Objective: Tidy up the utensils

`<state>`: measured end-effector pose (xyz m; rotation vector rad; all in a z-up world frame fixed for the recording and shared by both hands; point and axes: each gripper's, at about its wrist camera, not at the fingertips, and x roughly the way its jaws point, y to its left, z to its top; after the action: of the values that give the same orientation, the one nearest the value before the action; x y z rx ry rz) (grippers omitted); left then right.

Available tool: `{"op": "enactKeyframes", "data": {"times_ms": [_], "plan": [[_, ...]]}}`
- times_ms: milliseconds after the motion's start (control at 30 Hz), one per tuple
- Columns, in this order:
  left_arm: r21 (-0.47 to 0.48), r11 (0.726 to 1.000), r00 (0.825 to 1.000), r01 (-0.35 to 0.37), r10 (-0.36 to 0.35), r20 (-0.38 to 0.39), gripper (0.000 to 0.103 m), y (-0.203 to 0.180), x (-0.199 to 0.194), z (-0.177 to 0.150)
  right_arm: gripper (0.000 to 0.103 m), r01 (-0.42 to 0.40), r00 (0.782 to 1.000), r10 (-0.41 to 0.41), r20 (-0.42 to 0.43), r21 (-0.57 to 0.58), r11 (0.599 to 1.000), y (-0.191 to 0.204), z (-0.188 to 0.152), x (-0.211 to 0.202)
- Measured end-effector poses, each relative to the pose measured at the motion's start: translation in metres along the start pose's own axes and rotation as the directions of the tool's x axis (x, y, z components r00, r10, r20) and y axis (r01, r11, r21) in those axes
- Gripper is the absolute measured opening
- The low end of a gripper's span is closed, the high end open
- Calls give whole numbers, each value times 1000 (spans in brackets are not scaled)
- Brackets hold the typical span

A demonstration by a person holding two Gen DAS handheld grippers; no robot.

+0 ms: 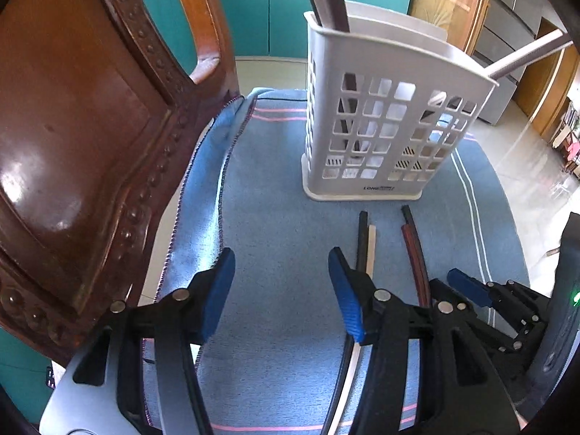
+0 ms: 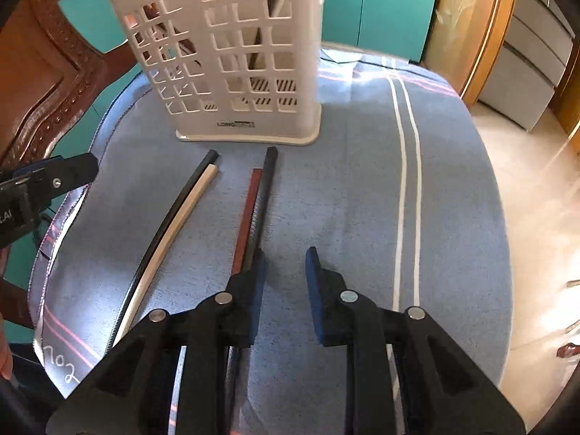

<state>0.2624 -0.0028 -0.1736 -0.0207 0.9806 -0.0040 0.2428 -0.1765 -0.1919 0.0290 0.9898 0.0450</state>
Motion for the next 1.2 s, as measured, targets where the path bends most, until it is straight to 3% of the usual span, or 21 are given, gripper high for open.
{"op": "enactKeyframes", "data": {"times_ms": [100,267,367,433,533,567,700,833,867,967,1200], "plan": [[16,999,999,29,-28,-41,54,-3,9,-3,23,-54,998,53,13,78,995,-14,0,-5],[65,991,984,115,-105,-145,54,-22,33,-17,24,-82,996,74,48,189,979,-43,5,-17],[121,985,980,124,-103,-172,54,-38,42,-28,24,-82,997,75,35,240,967,-57,7,-16],[157,983,986,94,-70,-149,54,-47,42,-32,24,-79,997,76,23,247,966,-58,6,-13],[131,987,989,96,-79,-126,28,-50,40,-34,24,-80,997,80,9,239,968,-53,10,-5],[130,987,989,97,-81,-122,12,-51,40,-34,24,-83,997,83,8,236,968,-53,10,-4],[59,986,983,154,-147,-113,13,-46,31,-32,24,-87,996,87,12,234,968,-53,12,-2],[59,980,981,189,-185,-63,13,-40,8,-26,25,-85,996,86,8,243,966,-54,11,-1],[59,981,982,186,-183,-55,15,-39,4,-25,25,-87,996,88,6,244,966,-54,11,-1],[44,987,988,152,-150,-37,44,-30,-2,-22,26,-97,995,98,9,230,968,-49,13,2],[-38,997,994,74,-76,-82,44,1,8,-21,26,-120,993,119,21,137,983,-24,14,4]]}}
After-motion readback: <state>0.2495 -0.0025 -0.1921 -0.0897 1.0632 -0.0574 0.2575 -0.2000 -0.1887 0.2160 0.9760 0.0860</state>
